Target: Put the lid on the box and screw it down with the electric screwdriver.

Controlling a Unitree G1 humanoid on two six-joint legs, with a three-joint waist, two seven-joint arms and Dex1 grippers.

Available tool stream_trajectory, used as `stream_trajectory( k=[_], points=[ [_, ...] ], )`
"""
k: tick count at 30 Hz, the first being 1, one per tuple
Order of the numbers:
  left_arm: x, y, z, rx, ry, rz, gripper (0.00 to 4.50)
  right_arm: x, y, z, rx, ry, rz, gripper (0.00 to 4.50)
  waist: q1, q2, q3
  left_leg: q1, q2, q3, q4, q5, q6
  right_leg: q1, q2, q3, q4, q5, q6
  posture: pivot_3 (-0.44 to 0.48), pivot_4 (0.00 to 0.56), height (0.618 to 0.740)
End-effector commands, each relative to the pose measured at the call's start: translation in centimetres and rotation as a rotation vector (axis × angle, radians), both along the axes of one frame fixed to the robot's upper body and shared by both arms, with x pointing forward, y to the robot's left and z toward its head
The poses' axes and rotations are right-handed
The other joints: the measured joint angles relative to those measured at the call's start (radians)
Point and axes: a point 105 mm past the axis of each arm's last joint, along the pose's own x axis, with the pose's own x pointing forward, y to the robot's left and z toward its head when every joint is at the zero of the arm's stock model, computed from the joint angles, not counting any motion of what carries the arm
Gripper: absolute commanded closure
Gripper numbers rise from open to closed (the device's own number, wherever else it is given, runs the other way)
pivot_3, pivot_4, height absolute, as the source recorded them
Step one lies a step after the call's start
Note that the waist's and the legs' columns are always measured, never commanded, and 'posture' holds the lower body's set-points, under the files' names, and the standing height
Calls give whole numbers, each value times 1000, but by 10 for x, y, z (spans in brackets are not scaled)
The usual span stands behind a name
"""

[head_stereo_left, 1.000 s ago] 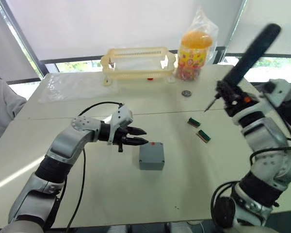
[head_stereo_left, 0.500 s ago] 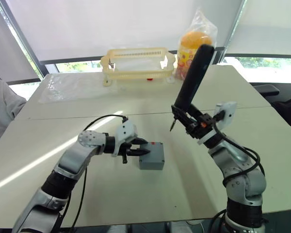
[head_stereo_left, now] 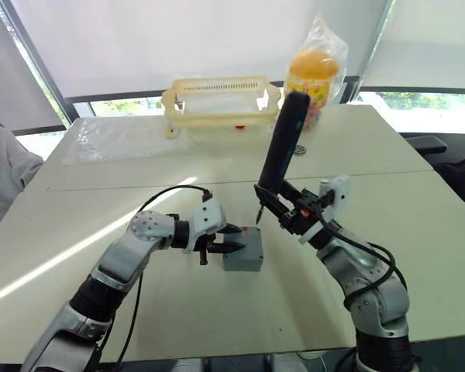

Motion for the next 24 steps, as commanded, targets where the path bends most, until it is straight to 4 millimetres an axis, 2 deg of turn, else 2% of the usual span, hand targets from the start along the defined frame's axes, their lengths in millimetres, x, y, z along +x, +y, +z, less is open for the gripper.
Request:
stream_trajectory(
  k=[1,24],
  points=[
    [-2,2,-10,49,21,-4,2748,-8,1,19,16,-99,5,2740,0,0,0,0,0,0,0,0,0,0,0,0,0,0,0,0,150,740],
    [-1,1,-11,47,25,6,2748,-4,-5,9,-9,-87,-27,2740,0,0,0,0,0,0,0,0,0,0,0,0,0,0,0,0,150,740]
  ],
)
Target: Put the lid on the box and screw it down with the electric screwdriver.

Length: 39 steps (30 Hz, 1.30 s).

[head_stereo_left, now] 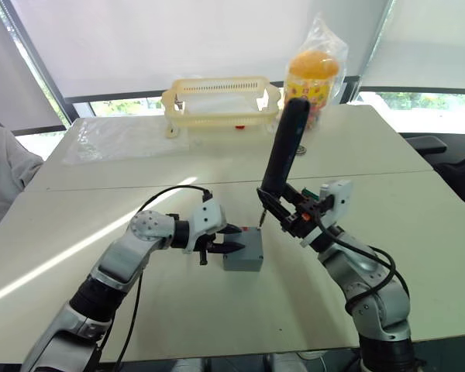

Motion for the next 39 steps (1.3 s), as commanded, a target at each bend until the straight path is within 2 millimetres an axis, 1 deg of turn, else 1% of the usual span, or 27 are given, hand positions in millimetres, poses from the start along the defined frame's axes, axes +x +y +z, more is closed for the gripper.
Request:
stream_trajectory(
  k=[1,14,23,32,35,39],
  points=[
    [-1,1,-11,44,24,5,2748,-4,1,15,21,-79,10,2740,0,0,0,0,0,0,0,0,0,0,0,0,0,0,0,0,150,740],
    [0,1,-10,41,24,12,2748,0,3,6,-1,-72,-1,2740,0,0,0,0,0,0,0,0,0,0,0,0,0,0,0,0,150,740],
    [-1,1,-11,44,28,11,2748,-2,9,-16,-102,-38,26,2740,0,-2,-1,1,0,0,0,0,0,2,0,0,0,0,0,0,150,740],
    [-1,0,-12,41,34,9,2748,0,15,-33,-150,-16,44,2740,1,-5,-4,4,0,0,0,0,0,5,0,0,-1,0,0,0,150,740],
    [-2,0,-13,40,37,10,2748,2,16,-38,-176,-24,47,2740,1,-6,-4,6,0,0,-1,0,0,7,0,0,-1,0,-1,0,150,740],
    [-1,-1,-13,39,37,14,2748,3,16,-45,-206,-31,45,2740,0,-7,-5,17,0,-1,-3,-1,1,18,0,-1,-4,-2,-2,0,150,740]
  ],
)
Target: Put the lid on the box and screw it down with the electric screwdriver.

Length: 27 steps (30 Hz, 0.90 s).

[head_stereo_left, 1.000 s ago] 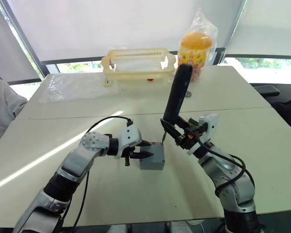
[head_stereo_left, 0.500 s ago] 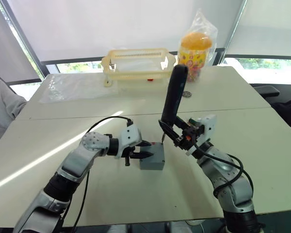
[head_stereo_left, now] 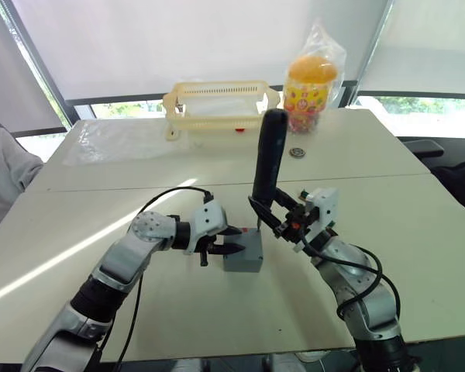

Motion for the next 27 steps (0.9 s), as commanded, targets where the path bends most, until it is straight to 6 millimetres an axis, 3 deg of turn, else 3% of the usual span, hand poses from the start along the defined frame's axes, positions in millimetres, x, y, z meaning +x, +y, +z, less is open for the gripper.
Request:
stream_trajectory(
  k=[1,27],
  points=[
    [-1,1,-8,23,20,9,2748,3,2,-28,-64,76,3,2740,0,-1,-1,0,0,0,0,0,0,0,0,0,0,-1,-1,0,150,740],
    [-4,3,-8,30,13,20,2748,-2,4,-56,-73,83,-2,2740,2,-10,-9,0,0,-5,-1,0,0,1,0,-2,0,-2,-4,0,150,740]
  ],
)
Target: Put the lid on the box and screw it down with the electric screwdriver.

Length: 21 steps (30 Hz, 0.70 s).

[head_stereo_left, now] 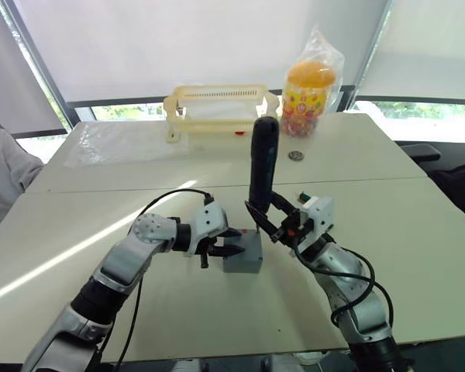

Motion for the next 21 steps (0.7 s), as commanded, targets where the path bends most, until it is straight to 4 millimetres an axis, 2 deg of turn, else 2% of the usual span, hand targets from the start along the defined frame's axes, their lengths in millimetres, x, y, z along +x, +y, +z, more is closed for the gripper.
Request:
stream_trajectory(
  k=[1,21],
  points=[
    [-3,3,-5,28,8,8,2748,2,1,-44,-64,151,-4,2740,0,-1,-1,0,0,-1,0,0,0,0,0,0,0,0,0,0,150,740],
    [-6,0,-12,35,25,4,2748,0,-3,-66,-95,229,-12,2740,15,-3,-9,0,0,-4,-1,0,0,1,0,-2,-3,-1,-2,0,150,740]
  ],
)
